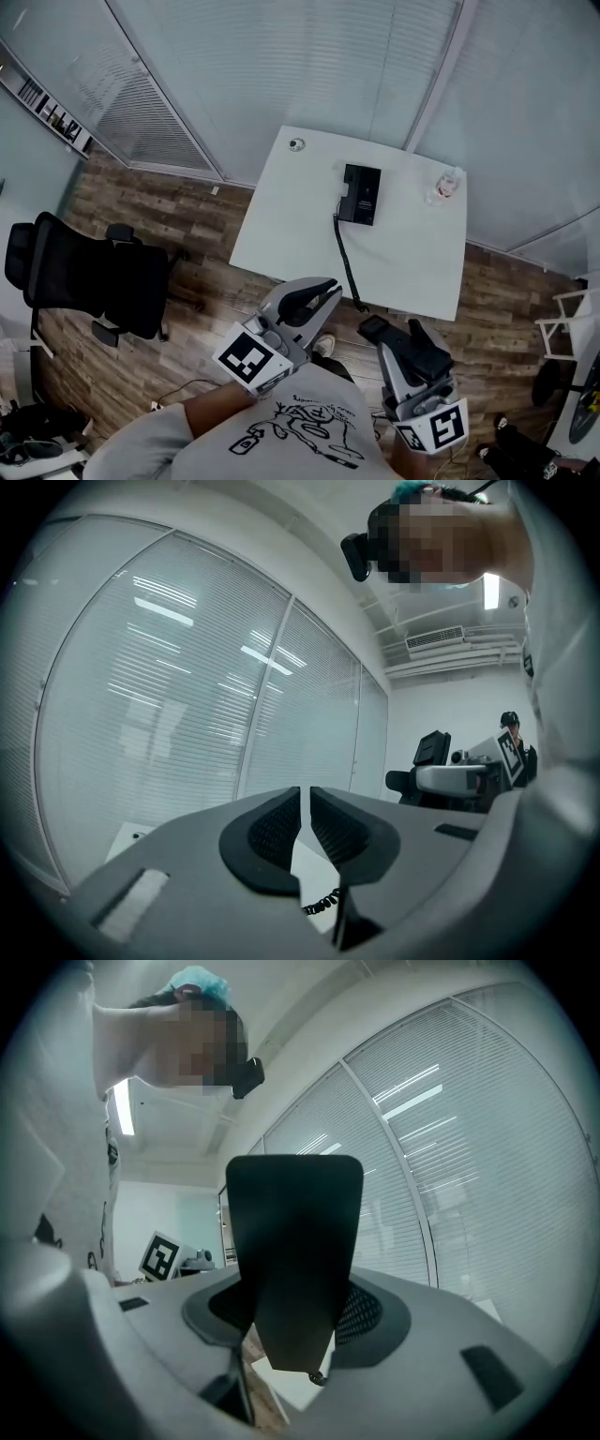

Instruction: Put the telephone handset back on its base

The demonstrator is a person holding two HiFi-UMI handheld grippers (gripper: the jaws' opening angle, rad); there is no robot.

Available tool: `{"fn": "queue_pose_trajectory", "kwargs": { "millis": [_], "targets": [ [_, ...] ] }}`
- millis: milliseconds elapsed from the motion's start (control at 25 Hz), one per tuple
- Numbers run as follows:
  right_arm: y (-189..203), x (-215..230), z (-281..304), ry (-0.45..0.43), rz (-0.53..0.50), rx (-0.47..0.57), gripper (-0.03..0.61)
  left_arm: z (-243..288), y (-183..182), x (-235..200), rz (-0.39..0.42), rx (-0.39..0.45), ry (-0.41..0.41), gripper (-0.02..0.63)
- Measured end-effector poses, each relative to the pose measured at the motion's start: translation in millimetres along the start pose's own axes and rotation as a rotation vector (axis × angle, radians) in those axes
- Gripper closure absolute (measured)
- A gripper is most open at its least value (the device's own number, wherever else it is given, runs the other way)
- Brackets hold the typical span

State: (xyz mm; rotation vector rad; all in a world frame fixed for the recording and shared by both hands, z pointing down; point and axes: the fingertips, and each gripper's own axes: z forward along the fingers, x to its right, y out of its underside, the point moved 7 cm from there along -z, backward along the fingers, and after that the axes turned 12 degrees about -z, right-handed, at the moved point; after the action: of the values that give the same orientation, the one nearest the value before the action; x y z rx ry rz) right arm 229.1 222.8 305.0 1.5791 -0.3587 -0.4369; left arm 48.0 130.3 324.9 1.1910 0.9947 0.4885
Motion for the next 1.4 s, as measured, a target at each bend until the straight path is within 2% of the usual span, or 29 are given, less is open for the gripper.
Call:
{"fn": "queue_pose_trajectory", "kwargs": {
  "millis": [400,880,1080,1240,1280,1400],
  "targets": [
    [5,25,70,-0.008,-0.014,-0.026,0.380,28,-25,-64,-0.019,0.032,0.007,0.581],
    [18,55,171,0.005,-0.006,-0.099,0.380,66,-47,-170,-0.042,-0.006,0.025,0.581],
    [24,64,196,0.040,0.002,-0.130,0.380,85,-40,-201,-0.055,-0.040,0.069,0.580],
    [33,66,207,0.071,0.017,-0.152,0.380,97,-24,-218,-0.037,-0.098,0.145,0.576],
    [37,67,209,0.079,0.023,-0.157,0.380,100,-17,-222,-0.039,-0.113,0.171,0.564],
    [45,71,213,0.095,0.057,-0.164,0.380,107,10,-230,-0.062,-0.157,0.280,0.473]
  ]
}}
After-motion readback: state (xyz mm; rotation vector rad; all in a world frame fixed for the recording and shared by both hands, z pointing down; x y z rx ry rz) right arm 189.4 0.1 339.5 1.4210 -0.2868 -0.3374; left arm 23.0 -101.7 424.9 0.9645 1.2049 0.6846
